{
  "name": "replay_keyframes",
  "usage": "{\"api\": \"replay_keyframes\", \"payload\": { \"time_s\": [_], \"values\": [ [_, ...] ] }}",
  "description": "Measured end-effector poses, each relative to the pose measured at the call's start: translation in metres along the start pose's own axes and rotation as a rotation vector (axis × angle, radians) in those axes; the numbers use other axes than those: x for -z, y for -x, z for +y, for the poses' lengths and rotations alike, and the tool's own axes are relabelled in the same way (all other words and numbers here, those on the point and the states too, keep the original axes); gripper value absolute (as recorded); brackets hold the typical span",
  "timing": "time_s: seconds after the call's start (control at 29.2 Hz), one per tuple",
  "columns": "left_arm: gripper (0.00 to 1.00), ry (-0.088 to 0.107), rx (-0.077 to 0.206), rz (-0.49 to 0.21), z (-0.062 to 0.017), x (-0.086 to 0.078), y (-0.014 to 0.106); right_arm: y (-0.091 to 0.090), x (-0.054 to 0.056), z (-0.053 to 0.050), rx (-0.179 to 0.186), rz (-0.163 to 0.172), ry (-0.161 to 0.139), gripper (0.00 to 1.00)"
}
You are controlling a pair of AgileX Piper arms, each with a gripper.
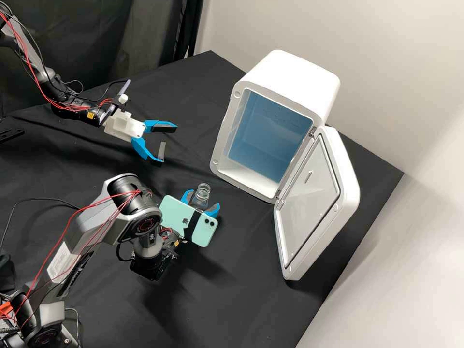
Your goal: Place the flask in the incubator
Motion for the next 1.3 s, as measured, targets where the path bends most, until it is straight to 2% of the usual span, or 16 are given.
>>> {"api": "replay_keyframes", "payload": {
  "time_s": [0.31,0.38,0.41,0.48,0.55,0.62,0.69,0.75,0.86,1.06,1.2,1.3],
  "values": [
    [1.0,0.0,0.0,0.0,0.0,0.0,0.0,-0.002,-0.001,0.002,-0.011,-0.006,-0.002,0.0],
    [1.0,0.011,0.008,-0.002,-0.0018,0.0,0.002,-0.01,-0.003,0.01,-0.031,-0.02,-0.008,0.0],
    [1.0,0.011,0.011,-0.005,-0.002,-0.001,0.004,-0.015,-0.005,0.015,-0.051,-0.033,-0.022,0.0],
    [1.0,0.008,0.014,-0.009,-0.0022,-0.002,0.006,-0.021,-0.007,0.027,-0.131,-0.062,-0.064,0.0],
    [1.0,0.004,0.013,-0.013,-0.0013,-0.002,0.007,-0.02,-0.009,0.038,-0.209,-0.098,-0.113,0.0],
    [1.0,0.004,0.006,-0.018,-0.0008,-0.003,0.007,-0.017,-0.009,0.047,-0.27,-0.138,-0.157,0.0],
    [1.0,0.003,0.007,-0.019,-0.001,-0.004,0.007,-0.015,-0.011,0.051,-0.292,-0.165,-0.187,0.0],
    [1.0,0.004,0.007,-0.019,-0.001,-0.004,0.007,-0.015,-0.012,0.054,-0.301,-0.177,-0.196,0.0],
    [1.0,0.004,0.007,-0.019,-0.001,-0.004,0.007,-0.019,-0.016,0.059,-0.295,-0.202,-0.201,0.0],
    [1.0,0.004,0.007,-0.019,-0.001,-0.004,0.007,-0.028,-0.014,0.068,-0.316,-0.177,-0.205,0.0],
    [1.0,0.004,0.007,-0.019,-0.001,-0.004,0.007,-0.038,-0.011,0.068,-0.314,-0.153,-0.22,0.0],
    [1.0,0.004,0.007,-0.019,-0.001,-0.004,0.007,-0.043,-0.01,0.068,-0.304,-0.155,-0.226,0.0]
  ]
}}
